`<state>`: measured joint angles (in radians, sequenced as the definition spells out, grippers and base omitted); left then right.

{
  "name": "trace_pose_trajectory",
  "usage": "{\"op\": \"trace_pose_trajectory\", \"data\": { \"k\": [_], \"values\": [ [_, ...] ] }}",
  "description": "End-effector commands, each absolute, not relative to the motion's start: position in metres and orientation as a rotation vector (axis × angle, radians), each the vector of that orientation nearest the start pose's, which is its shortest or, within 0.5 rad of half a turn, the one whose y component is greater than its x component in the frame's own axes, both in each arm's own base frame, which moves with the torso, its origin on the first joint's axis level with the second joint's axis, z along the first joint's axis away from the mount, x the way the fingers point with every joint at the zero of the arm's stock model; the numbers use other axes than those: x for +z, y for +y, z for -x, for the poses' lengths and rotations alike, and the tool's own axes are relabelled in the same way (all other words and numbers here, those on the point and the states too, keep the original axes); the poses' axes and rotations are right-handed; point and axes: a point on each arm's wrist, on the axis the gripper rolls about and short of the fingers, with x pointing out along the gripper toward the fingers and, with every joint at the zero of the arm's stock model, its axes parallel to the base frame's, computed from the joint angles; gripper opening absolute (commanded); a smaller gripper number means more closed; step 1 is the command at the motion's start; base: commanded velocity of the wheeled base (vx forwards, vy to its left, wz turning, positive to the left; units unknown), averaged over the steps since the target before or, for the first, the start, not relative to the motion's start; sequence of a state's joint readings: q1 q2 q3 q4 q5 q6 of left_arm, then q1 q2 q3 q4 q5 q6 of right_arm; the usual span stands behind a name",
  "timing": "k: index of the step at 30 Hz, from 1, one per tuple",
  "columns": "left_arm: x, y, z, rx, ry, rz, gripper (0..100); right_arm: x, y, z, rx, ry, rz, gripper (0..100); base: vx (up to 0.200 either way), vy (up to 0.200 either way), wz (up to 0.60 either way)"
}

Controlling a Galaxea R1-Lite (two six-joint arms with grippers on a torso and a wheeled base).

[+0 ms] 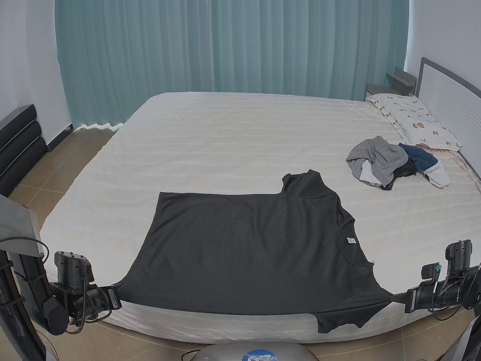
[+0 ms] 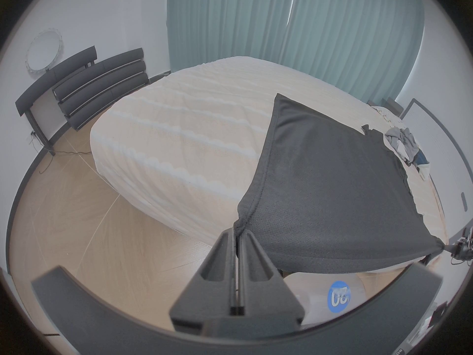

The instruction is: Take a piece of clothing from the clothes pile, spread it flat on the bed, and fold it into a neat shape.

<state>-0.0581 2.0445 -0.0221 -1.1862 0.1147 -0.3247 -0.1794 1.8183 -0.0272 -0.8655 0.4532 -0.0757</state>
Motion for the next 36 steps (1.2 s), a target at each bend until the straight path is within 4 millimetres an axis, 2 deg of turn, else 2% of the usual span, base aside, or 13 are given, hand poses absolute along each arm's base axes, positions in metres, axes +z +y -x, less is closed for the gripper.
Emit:
{"op": "trace_pose_trajectory", "data": {
  "k": [1, 14, 18, 20, 24, 25, 28, 29, 32, 36],
  "values": [
    [0.000, -0.008, -0.191, 0.196, 0.842, 0.229, 0, 0.022, -0.019, -0.160, 0.287, 0.897, -0.223, 0, 0.000, 0.000, 0.00],
    [0.005, -0.007, -0.179, 0.181, 0.918, 0.158, 0, 0.024, -0.016, -0.147, 0.308, 0.964, -0.211, 0, 0.000, 0.000, 0.00],
    [0.008, -0.007, -0.176, 0.172, 0.922, 0.142, 0, 0.031, -0.013, -0.146, 0.320, 0.930, -0.195, 0, 0.000, 0.000, 0.00],
    [0.014, -0.007, -0.179, 0.164, 0.872, 0.155, 0, 0.036, -0.012, -0.151, 0.333, 0.887, -0.183, 0, 0.000, 0.000, 0.00],
    [0.019, -0.008, -0.197, 0.160, 0.799, 0.179, 0, 0.044, -0.013, -0.174, 0.339, 0.835, -0.174, 0, 0.000, 0.000, 0.00],
    [0.024, -0.008, -0.208, 0.167, 0.753, 0.212, 0, 0.046, -0.013, -0.187, 0.339, 0.818, -0.185, 0, 0.000, 0.000, 0.00],
    [0.028, -0.009, -0.217, 0.177, 0.714, 0.255, 0, 0.046, -0.011, -0.196, 0.340, 0.818, -0.188, 0, 0.000, 0.000, 0.00],
    [0.034, -0.011, -0.229, 0.178, 0.666, 0.299, 0, 0.045, -0.011, -0.206, 0.338, 0.817, -0.195, 0, 0.000, 0.000, 0.00],
    [0.041, -0.012, -0.250, 0.185, 0.600, 0.370, 0, 0.046, -0.011, -0.224, 0.340, 0.796, -0.204, 0, 0.000, 0.000, 0.00],
    [0.037, -0.013, -0.265, 0.193, 0.592, 0.400, 0, 0.049, -0.008, -0.245, 0.331, 0.795, -0.250, 0, 0.000, 0.000, 0.00]
  ]
}}
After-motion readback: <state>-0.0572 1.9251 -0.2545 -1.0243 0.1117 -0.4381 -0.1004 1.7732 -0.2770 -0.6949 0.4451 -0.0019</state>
